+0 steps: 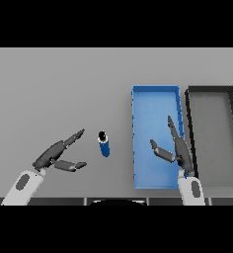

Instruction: Pick up the blue pipe and place it into the blue bin.

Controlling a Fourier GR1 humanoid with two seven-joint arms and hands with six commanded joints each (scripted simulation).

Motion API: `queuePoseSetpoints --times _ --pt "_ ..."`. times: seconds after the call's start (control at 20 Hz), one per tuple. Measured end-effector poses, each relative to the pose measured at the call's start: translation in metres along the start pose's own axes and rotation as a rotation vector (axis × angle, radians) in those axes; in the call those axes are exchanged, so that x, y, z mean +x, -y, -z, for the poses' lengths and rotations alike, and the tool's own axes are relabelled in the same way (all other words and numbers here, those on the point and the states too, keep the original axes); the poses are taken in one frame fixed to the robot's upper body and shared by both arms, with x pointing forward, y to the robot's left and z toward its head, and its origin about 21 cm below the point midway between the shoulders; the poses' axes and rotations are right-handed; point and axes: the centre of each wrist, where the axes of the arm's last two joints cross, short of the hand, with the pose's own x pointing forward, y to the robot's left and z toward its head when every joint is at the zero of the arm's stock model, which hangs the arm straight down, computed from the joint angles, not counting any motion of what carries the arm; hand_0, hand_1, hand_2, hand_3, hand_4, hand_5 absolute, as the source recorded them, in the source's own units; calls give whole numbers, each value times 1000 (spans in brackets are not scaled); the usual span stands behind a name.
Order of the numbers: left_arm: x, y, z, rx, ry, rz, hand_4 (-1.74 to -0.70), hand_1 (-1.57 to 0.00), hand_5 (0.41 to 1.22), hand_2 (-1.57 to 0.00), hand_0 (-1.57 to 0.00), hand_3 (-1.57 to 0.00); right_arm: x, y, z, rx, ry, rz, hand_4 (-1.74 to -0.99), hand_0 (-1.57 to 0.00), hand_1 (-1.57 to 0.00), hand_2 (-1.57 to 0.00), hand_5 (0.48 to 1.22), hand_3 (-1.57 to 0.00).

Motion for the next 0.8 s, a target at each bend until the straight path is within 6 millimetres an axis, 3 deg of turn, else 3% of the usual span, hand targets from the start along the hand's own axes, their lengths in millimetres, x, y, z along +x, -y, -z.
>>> queuePoseSetpoints --times 0.25,0.5,0.8 --pt "-6 26 21 -22 7 12 -1193 1 465 1 1 1 5 -2 -5 2 12 14 -1230 1 1 1 622 1" --pt "-14 47 58 -50 -30 -43 -1189 1 469 1 1 1 6 -4 -8 -2 9 20 -1218 1 1 1 612 1" --pt "-22 57 83 -85 -20 -8 -1153 1 479 1 1 1 4 -3 -7 -18 0 16 -1202 1 1 1 606 1"
